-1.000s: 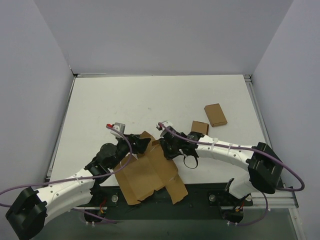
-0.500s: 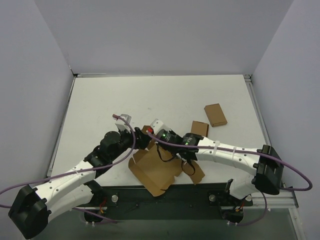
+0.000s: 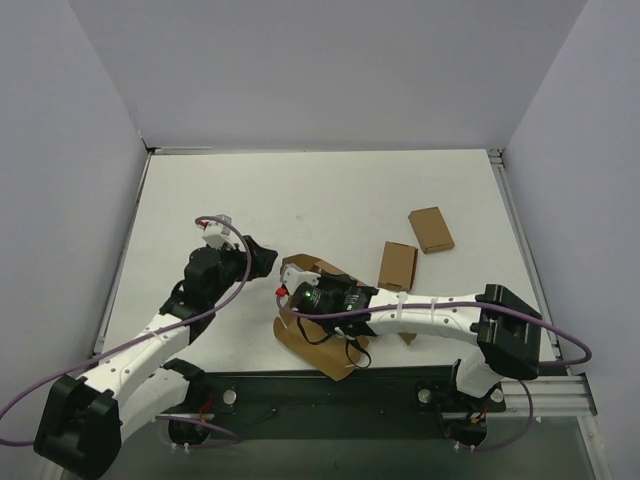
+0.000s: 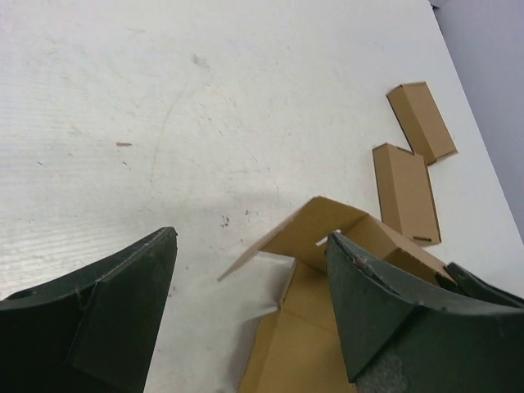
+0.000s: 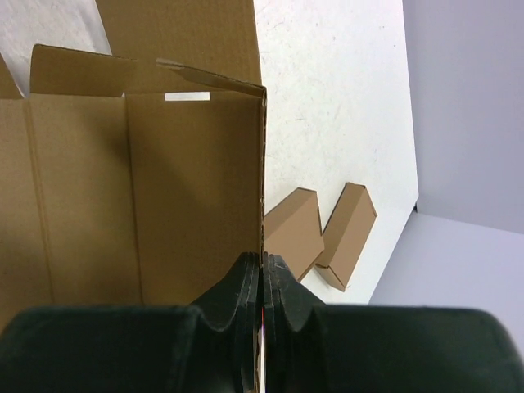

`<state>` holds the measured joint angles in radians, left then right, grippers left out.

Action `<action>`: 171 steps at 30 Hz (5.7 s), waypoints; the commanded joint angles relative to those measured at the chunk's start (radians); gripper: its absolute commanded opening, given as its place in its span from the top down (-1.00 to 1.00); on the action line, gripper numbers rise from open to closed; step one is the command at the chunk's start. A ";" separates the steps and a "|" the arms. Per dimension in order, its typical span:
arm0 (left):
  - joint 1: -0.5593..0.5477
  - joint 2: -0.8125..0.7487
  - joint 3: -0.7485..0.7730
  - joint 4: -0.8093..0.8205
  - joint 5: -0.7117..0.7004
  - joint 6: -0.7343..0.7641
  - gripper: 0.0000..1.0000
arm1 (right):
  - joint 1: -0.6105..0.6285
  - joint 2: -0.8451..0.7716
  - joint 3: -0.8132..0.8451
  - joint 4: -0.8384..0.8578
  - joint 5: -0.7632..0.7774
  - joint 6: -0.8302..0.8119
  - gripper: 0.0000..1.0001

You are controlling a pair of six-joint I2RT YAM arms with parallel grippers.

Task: Fold the paper box

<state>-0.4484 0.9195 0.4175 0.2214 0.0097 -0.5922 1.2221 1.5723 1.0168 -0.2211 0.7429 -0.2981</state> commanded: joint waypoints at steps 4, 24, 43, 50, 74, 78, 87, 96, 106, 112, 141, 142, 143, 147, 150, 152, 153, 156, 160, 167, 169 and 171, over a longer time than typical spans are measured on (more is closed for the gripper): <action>0.060 0.290 0.084 0.165 0.108 0.055 -0.65 | 0.034 -0.046 -0.076 0.129 0.085 -0.131 1.00; 0.039 0.529 0.053 0.464 0.420 0.218 -0.54 | 0.043 -0.054 -0.098 0.152 0.058 -0.122 1.00; -0.024 0.492 0.017 0.591 0.475 0.141 -0.29 | 0.040 -0.026 -0.090 0.149 0.073 -0.099 1.00; -0.010 0.253 -0.002 0.276 0.129 0.146 -0.59 | 0.028 -0.041 -0.096 0.126 0.069 -0.081 1.00; -0.282 0.079 -0.210 0.171 0.029 -0.162 0.08 | 0.016 -0.063 -0.104 0.109 0.053 -0.050 1.00; -0.283 0.183 -0.215 0.272 0.030 -0.127 0.10 | 0.016 -0.064 -0.106 0.109 0.052 -0.045 1.00; -0.289 0.288 -0.233 0.253 -0.050 -0.130 0.18 | 0.017 -0.070 -0.106 0.109 0.044 -0.042 1.00; -0.315 0.375 -0.235 0.203 -0.085 -0.190 0.24 | 0.017 -0.075 -0.109 0.109 0.050 -0.042 1.00; -0.302 0.148 -0.138 0.118 -0.089 -0.023 -0.14 | 0.017 -0.080 -0.109 0.108 0.049 -0.044 1.00; -0.241 0.097 -0.065 0.061 -0.067 0.132 -0.26 | 0.019 -0.077 -0.107 0.106 0.047 -0.044 1.00; -0.236 0.372 -0.029 0.446 0.075 0.318 0.33 | 0.017 -0.069 -0.101 0.097 0.046 -0.041 1.00; -0.240 0.380 -0.029 0.450 0.075 0.316 0.41 | 0.017 -0.069 -0.101 0.097 0.046 -0.041 1.00; -0.251 0.383 -0.026 0.449 0.075 0.312 0.51 | 0.017 -0.069 -0.103 0.097 0.047 -0.041 1.00; -0.282 0.360 -0.029 0.421 0.062 0.282 0.89 | 0.016 -0.066 -0.103 0.097 0.049 -0.039 1.00; -0.317 0.343 -0.040 0.415 0.055 0.244 0.91 | 0.016 -0.061 -0.101 0.097 0.050 -0.039 1.00; -0.334 0.337 -0.051 0.421 0.042 0.217 0.91 | 0.016 -0.060 -0.101 0.098 0.050 -0.039 1.00; -0.345 0.334 -0.052 0.421 0.036 0.206 0.91 | 0.016 -0.060 -0.101 0.098 0.050 -0.038 1.00; -0.387 0.338 -0.060 0.421 0.010 0.186 0.90 | 0.016 -0.058 -0.101 0.098 0.055 -0.038 1.00; -0.464 0.358 -0.063 0.372 -0.088 0.186 0.92 | 0.017 -0.058 -0.106 0.098 0.058 -0.026 1.00; -0.594 0.360 -0.066 0.322 -0.341 0.198 0.95 | 0.024 -0.074 -0.107 0.072 0.090 0.031 0.95; -0.618 0.366 -0.060 0.309 -0.411 0.196 0.96 | 0.025 -0.087 -0.104 0.051 0.096 0.094 0.85; -0.659 0.377 -0.051 0.293 -0.494 0.192 0.98 | 0.027 -0.115 -0.095 0.002 0.104 0.185 0.70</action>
<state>-0.9833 1.2728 0.3511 0.5636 -0.3939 -0.4404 1.2625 1.5070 0.8921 -0.2337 0.7959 -0.2901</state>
